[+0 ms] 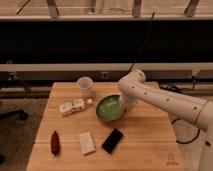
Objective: Drag the ceramic bowl in a circle
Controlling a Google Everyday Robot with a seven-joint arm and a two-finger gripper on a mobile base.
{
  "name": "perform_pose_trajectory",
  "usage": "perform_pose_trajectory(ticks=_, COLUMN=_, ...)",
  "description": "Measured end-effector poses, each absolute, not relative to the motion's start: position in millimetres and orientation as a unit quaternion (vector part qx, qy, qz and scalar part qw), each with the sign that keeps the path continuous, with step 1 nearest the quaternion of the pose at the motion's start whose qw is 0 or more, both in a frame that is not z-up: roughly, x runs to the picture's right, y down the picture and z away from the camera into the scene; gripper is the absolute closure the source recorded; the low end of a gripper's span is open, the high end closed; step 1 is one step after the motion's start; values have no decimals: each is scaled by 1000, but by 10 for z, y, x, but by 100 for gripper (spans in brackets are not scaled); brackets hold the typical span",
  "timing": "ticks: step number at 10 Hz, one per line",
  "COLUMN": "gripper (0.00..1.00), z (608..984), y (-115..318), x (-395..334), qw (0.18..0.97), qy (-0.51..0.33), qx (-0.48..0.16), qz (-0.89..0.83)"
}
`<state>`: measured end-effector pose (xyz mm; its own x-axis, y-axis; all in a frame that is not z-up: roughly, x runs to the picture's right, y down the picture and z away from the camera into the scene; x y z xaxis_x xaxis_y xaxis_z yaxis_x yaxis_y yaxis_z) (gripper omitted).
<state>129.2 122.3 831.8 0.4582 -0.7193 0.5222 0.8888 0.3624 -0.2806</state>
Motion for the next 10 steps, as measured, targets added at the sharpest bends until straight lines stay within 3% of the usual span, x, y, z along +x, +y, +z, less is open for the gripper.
perform_pose_trajectory(ticks=10, gripper=100, z=8610, y=509, x=1653, qw=837, qy=-98, qx=-260, qz=-472)
